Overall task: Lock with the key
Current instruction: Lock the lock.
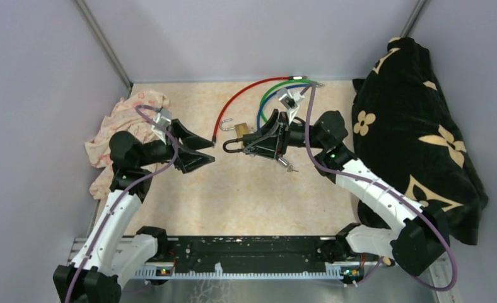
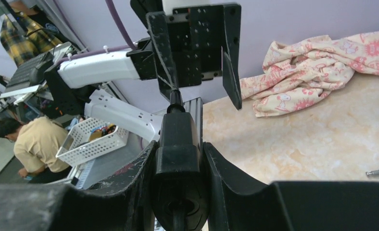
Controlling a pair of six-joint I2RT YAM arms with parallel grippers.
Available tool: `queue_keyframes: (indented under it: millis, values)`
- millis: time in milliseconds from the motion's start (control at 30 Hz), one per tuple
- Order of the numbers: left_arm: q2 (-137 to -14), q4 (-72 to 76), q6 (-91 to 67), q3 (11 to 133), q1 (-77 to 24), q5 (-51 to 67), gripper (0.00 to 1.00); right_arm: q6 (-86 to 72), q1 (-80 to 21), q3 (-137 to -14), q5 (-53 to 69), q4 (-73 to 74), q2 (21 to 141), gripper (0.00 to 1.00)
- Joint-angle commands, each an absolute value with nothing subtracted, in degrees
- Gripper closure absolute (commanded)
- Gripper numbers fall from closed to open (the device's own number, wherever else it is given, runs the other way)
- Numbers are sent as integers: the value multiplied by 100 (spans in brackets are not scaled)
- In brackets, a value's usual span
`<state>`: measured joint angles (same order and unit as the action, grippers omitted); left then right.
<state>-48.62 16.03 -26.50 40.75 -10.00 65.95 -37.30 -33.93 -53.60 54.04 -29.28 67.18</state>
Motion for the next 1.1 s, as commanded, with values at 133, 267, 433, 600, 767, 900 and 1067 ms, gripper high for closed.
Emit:
queue_keyframes:
  millis: [133,267,433,600,767,900,1067]
  values:
    - [-5110,4786,-3808,4022,-1679,6743,20,-3469,-3394,-5157,5288,-4279,6174,100]
    - [-5417,4521,-3532,4049,-2054,6369,25,-3206,-3509,-5175,5134,-4267,6225,100]
    - [-5501,4896,-3435,4110,-2198,6170,29,-3023,-3700,-5368,5143,-4074,6462,100]
    - [-5484,5090,-3472,3996,-2208,6317,36,-2754,-3768,-5544,5144,-3697,6551,100]
    - [-5487,5181,-3467,3969,-2217,6350,73,-2692,-3788,-5632,5142,-3650,6642,100]
    - [-5540,5096,-3414,3960,-2226,6360,84,-2727,-3797,-5685,5142,-3732,6708,100]
    - [-5612,4957,-3341,3957,-2301,6224,100,-2717,-3843,-5667,5098,-3865,6786,100]
